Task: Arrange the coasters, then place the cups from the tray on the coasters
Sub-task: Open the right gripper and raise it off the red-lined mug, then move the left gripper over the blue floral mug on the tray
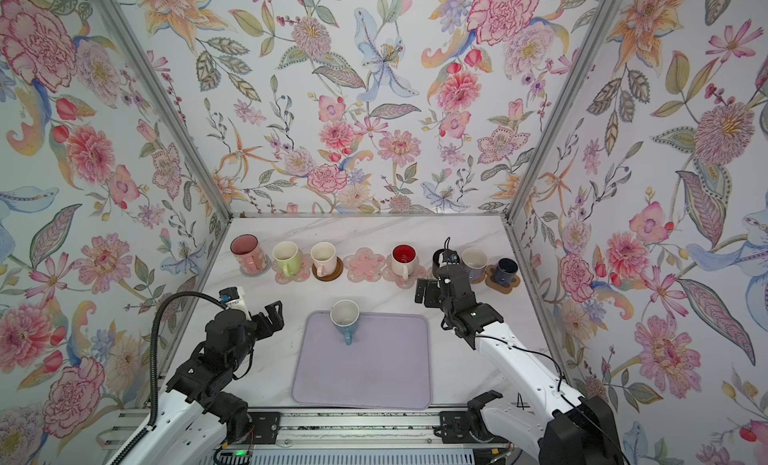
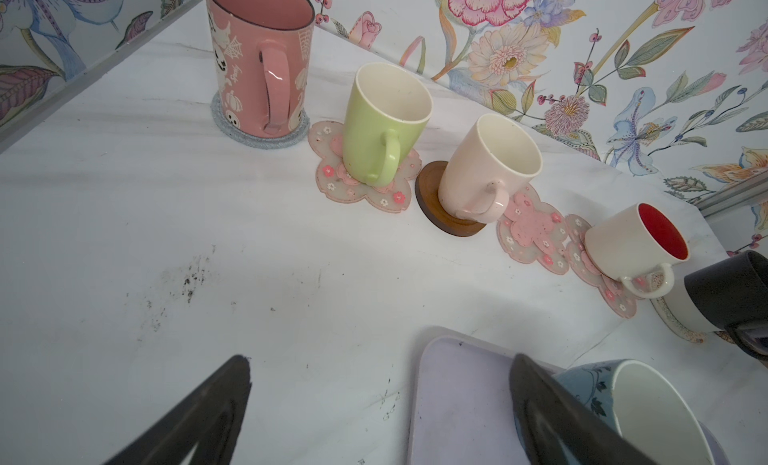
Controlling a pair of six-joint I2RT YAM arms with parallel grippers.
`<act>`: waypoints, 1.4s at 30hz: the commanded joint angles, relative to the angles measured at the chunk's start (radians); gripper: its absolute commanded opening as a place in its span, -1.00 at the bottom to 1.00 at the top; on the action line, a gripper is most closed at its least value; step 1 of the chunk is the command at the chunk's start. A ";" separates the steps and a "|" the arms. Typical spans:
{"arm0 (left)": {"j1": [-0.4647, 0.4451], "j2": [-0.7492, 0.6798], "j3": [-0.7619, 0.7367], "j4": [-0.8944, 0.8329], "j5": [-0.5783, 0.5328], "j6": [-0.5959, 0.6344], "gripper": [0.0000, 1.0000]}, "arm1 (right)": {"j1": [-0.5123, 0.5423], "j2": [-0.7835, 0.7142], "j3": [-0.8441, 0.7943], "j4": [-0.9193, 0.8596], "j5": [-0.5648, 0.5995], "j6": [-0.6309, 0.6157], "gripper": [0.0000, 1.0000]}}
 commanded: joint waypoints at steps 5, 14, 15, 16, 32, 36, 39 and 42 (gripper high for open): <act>-0.007 0.109 0.059 -0.028 0.145 -0.109 0.98 | -0.021 -0.021 -0.020 0.003 0.034 0.017 0.99; -0.215 0.168 0.150 -0.083 0.039 -0.189 0.98 | -0.044 -0.027 -0.031 -0.008 0.034 0.026 0.98; -0.252 0.183 0.158 -0.085 0.024 -0.199 0.98 | -0.047 -0.026 -0.032 -0.008 0.033 0.029 0.98; -0.287 0.202 0.168 -0.091 0.006 -0.214 0.98 | -0.049 -0.026 -0.035 -0.008 0.032 0.033 0.99; -0.783 0.571 0.382 -0.289 -0.134 -0.472 0.97 | -0.073 -0.039 -0.051 -0.008 0.018 0.035 0.98; -0.793 0.636 0.390 -0.300 -0.141 -0.488 0.95 | -0.075 -0.032 -0.045 -0.004 0.004 0.039 0.99; -0.795 0.695 0.432 -0.331 -0.170 -0.467 0.95 | -0.076 -0.033 -0.043 -0.003 0.004 0.038 0.99; -0.795 0.748 0.476 -0.346 -0.180 -0.443 0.95 | -0.078 -0.038 -0.043 -0.008 0.004 0.037 0.98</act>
